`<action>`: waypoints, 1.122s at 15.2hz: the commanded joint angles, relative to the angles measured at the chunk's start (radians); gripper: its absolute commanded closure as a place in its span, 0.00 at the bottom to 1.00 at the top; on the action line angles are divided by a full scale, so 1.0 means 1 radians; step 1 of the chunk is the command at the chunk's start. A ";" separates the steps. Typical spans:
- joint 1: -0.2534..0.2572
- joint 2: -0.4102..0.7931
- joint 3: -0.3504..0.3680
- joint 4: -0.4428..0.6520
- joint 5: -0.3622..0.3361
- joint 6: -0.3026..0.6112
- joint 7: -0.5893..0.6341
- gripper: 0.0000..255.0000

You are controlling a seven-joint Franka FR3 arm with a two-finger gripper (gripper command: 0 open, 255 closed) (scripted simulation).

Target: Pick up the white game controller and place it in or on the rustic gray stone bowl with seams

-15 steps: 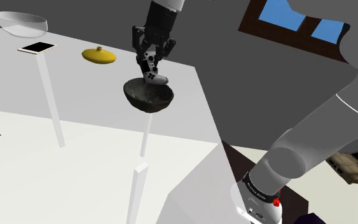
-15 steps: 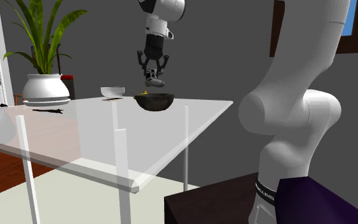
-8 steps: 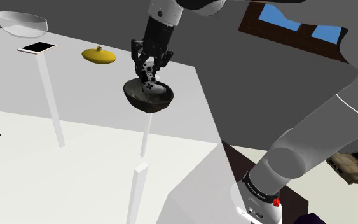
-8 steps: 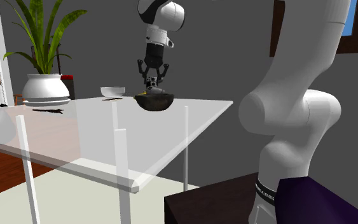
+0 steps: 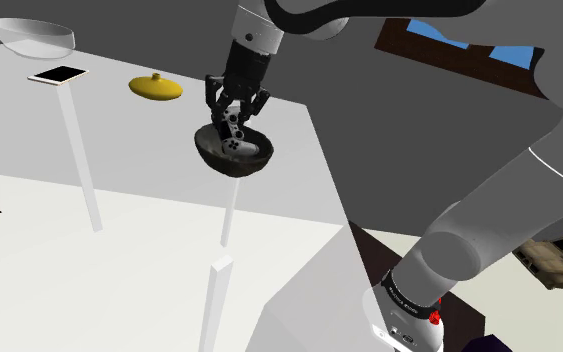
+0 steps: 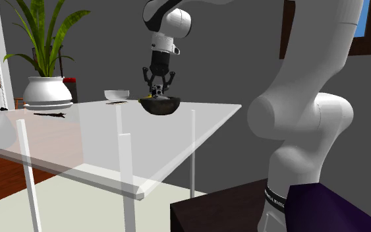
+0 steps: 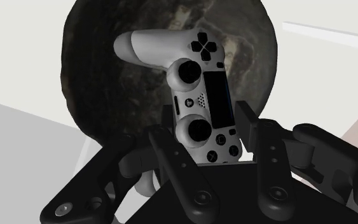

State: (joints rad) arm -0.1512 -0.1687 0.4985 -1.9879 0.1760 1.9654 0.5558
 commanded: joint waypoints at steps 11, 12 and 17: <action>-0.003 -0.014 -0.009 0.052 0.003 -0.066 -0.003 0.00; -0.005 -0.019 -0.013 0.080 0.004 -0.099 -0.004 0.00; -0.007 -0.022 -0.017 0.104 0.004 -0.125 -0.004 0.00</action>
State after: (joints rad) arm -0.1576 -0.1917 0.4817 -1.8867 0.1802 1.8422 0.5516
